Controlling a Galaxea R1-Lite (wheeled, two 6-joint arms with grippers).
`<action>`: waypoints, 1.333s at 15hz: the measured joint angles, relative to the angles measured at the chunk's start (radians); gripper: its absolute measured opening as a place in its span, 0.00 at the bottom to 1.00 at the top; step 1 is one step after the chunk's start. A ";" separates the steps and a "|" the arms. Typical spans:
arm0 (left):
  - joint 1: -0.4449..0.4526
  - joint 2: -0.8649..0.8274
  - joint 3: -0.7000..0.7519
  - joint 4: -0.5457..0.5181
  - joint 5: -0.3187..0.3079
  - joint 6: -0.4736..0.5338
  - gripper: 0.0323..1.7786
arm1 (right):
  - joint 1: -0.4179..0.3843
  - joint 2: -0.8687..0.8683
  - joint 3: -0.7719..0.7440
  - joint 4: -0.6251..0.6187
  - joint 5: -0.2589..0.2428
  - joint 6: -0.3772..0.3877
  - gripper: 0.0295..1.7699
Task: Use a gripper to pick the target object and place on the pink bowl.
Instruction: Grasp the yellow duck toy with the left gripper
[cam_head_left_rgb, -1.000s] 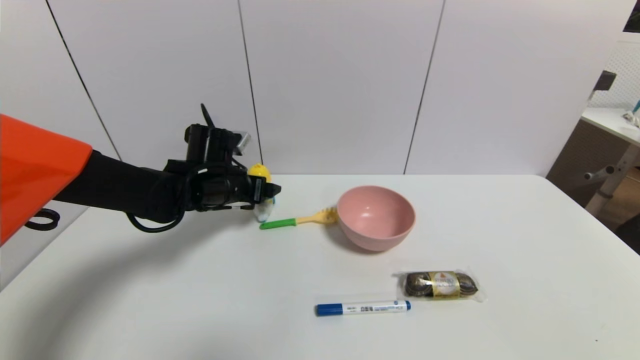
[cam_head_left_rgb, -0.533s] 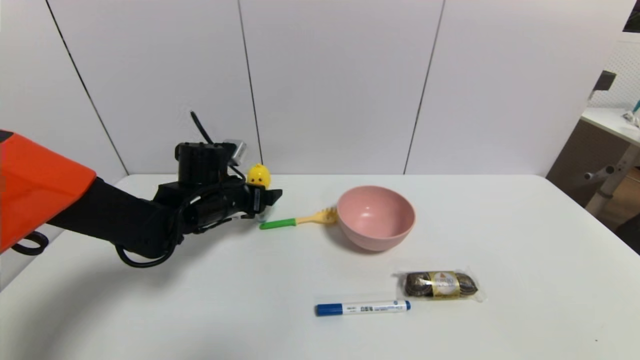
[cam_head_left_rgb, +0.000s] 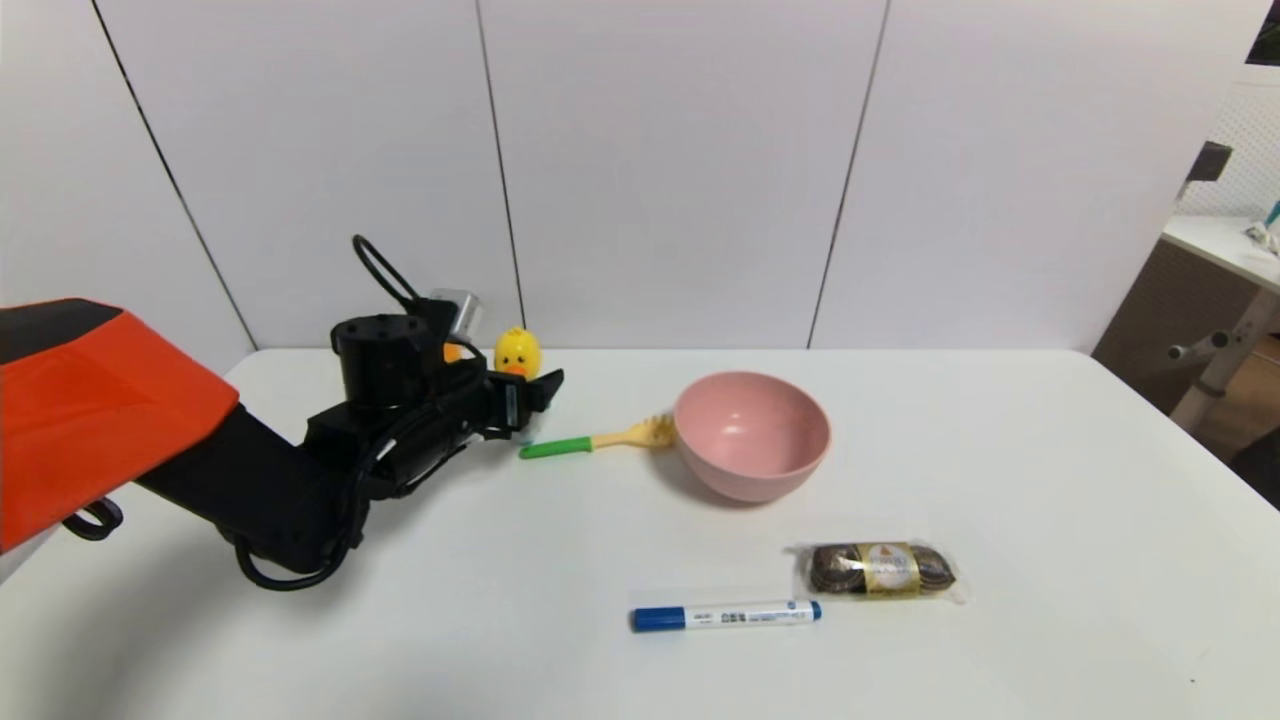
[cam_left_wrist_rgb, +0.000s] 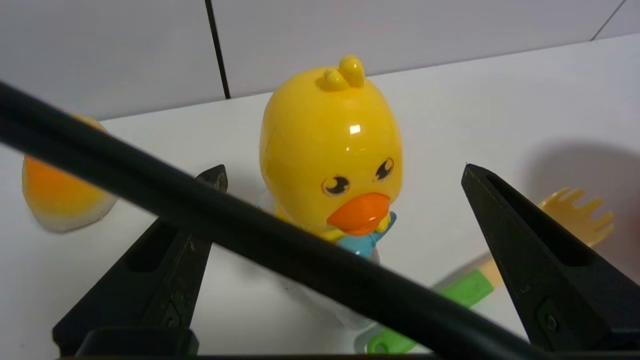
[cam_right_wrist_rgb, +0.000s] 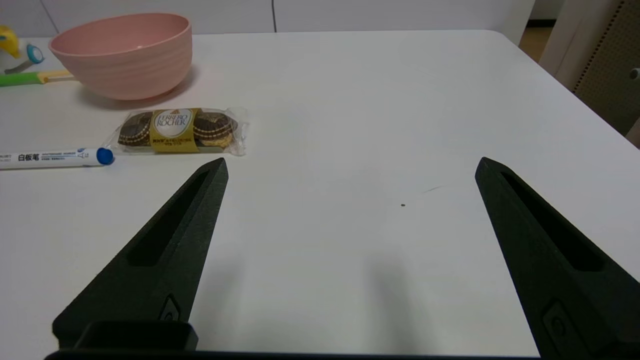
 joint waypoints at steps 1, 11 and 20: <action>0.000 0.011 0.002 -0.020 0.000 0.000 0.95 | 0.000 0.000 0.000 0.000 0.000 0.000 0.97; 0.003 0.086 -0.024 -0.076 0.000 0.013 0.95 | 0.000 0.000 0.000 0.000 0.000 0.000 0.97; 0.003 0.096 -0.034 -0.077 0.002 0.011 0.55 | 0.000 0.000 0.000 0.000 0.000 0.000 0.97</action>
